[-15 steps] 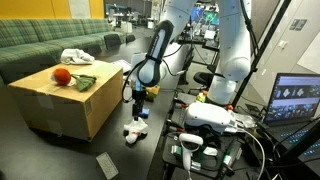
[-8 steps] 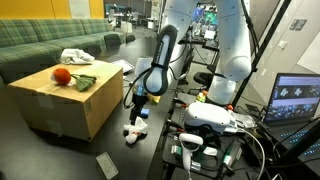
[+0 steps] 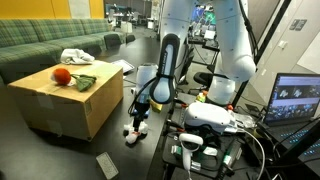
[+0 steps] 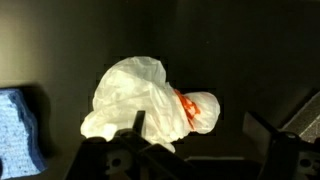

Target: Put the moose doll on the table, then the white towel on the box, then blue sponge on the table, the white plastic on the box, the turnip plushie on the table, finally, the duster on the box

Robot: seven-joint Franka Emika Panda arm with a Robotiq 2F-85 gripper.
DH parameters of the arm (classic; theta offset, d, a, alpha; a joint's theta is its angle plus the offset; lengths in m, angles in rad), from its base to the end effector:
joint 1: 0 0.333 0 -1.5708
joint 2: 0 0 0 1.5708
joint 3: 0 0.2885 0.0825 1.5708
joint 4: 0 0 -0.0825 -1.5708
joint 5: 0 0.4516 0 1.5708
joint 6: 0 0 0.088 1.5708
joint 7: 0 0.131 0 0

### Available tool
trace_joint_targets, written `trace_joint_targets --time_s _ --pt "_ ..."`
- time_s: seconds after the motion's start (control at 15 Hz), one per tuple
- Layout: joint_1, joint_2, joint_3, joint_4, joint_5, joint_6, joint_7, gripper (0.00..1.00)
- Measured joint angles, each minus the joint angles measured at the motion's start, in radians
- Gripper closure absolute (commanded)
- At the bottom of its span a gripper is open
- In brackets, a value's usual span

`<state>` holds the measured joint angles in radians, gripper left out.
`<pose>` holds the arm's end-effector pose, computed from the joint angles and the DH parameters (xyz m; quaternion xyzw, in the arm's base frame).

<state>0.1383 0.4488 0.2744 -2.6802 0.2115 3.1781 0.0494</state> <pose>0.3486 0.1651 -0.0142 -0.9961 -0.0608 -0.0123 0.0622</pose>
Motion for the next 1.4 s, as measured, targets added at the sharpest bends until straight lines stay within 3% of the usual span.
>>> trace_joint_targets --time_s 0.53,1.33,1.4 --pt "0.165 0.057 -0.099 0.043 -0.021 0.010 0.048 0.00" --pt "0.295 0.280 -0.289 0.225 -0.047 0.047 0.049 0.00" --pt "0.301 0.294 -0.298 0.238 -0.047 0.047 0.049 0.08"
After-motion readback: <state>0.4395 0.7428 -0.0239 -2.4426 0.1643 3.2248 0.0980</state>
